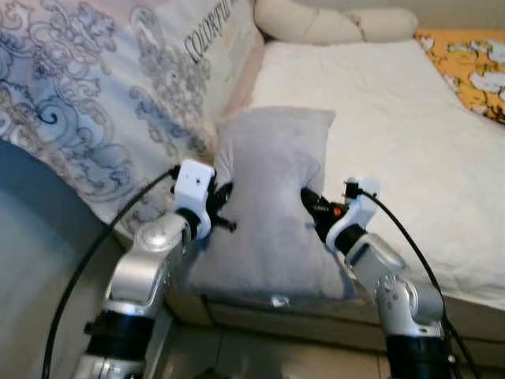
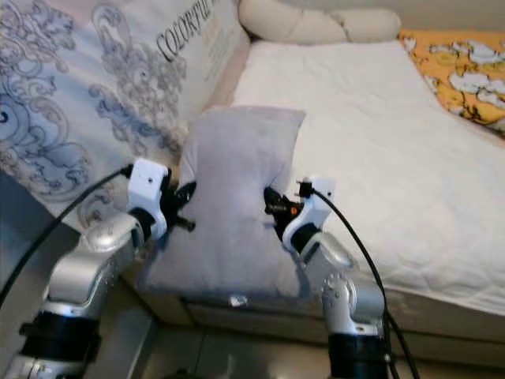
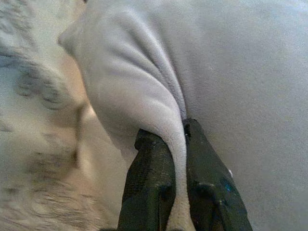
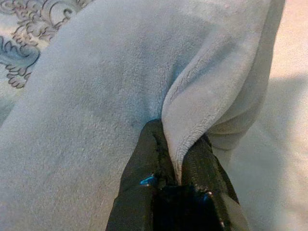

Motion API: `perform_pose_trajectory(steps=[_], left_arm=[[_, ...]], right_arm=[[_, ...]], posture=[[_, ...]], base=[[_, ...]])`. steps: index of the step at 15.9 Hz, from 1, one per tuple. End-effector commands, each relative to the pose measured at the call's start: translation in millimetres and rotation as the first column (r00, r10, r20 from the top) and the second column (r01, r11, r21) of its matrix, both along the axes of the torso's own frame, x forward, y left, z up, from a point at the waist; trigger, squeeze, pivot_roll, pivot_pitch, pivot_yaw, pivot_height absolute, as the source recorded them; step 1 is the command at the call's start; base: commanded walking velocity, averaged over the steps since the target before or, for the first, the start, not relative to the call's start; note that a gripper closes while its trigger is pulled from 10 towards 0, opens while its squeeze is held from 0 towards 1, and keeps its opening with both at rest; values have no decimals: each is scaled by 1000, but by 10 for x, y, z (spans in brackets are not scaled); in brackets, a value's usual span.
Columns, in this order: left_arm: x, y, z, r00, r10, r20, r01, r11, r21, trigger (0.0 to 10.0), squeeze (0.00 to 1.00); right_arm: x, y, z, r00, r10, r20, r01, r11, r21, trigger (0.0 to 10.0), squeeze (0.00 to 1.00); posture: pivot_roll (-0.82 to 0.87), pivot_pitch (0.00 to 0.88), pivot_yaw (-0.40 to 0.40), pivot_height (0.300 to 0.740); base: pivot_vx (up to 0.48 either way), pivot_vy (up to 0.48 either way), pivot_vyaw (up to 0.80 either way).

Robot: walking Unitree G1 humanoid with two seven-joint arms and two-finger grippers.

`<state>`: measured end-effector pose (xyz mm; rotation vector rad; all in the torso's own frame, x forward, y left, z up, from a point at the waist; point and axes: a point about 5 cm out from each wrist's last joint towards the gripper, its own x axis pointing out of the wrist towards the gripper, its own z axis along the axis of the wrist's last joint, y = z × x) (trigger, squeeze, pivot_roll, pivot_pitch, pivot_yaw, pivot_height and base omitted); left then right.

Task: Clean up the room

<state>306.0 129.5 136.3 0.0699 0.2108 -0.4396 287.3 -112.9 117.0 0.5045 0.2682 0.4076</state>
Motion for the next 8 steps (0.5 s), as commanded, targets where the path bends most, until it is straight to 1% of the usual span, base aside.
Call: perform_pose_trajectory(steps=[1, 8], left_arm=[[18, 4, 60, 1000, -11, 28, 11, 1000, -4, 10000, 0], [-8, 26, 24, 1000, -5, 14, 5, 1000, 3, 10000, 0]], right_arm=[[10, 118, 112, 998, 46, 49, -47, 999, 16, 10000, 0], [-11, 112, 72, 999, 40, 30, -41, 999, 16, 10000, 0]], posture=[[-83, 0, 78, 740], [-74, 0, 69, 740]], base=[[319, 0, 0], [321, 0, 0]])
